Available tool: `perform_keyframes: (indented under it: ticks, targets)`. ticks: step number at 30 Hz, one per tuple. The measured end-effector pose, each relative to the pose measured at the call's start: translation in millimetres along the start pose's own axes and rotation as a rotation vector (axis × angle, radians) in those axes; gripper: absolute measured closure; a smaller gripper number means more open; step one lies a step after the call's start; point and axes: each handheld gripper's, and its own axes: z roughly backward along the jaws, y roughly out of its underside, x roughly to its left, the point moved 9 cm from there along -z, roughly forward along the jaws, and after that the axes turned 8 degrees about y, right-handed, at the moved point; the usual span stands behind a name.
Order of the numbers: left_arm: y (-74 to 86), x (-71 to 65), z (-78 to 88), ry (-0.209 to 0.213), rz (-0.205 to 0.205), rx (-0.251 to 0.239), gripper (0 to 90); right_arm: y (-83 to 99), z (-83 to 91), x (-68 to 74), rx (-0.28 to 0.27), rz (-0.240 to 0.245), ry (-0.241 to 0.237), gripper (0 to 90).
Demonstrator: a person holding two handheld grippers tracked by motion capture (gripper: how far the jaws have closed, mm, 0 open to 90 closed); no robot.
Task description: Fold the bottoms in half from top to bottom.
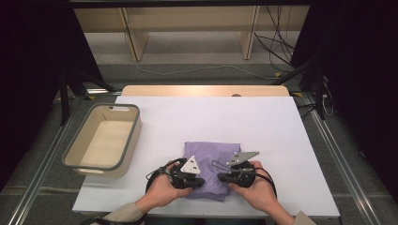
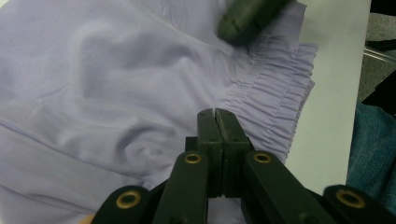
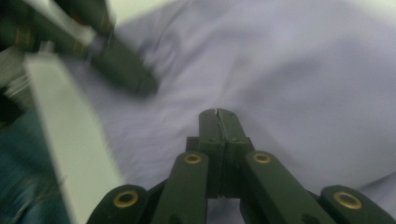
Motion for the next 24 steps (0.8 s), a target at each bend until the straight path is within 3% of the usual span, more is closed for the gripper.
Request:
perform_keyframes:
  ticks: [3,8,10,13,19,24]
  targets:
    - [-0.1,0.2,-0.2,-0.001,0.003,-0.002,88.9,-7.4,-7.5,-9.5,-0.014,-0.016,0.029,90.0]
    - [-0.6,0.7,-0.1,-0.002,0.006,-0.006,88.4,10.5,-20.3,-16.0,0.088,-0.044,0.036,90.0]
    - [-3.0,2.3,3.0,0.000,0.015,-0.015,87.7,12.4,-21.1,-15.1,0.101,-0.038,0.042,90.0]
    - [-11.7,10.8,13.5,-0.026,0.031,-0.051,87.5,3.6,-17.2,-17.3,0.055,-0.032,0.057,90.0]
    - [-27.7,45.4,28.3,-0.133,0.060,-0.096,86.9,-22.3,-6.9,-54.3,-0.052,-0.107,0.153,90.0]
    - [-27.4,88.0,25.6,-0.226,0.124,-0.087,86.5,-29.9,-17.4,-85.3,-0.053,-0.151,0.218,90.0]
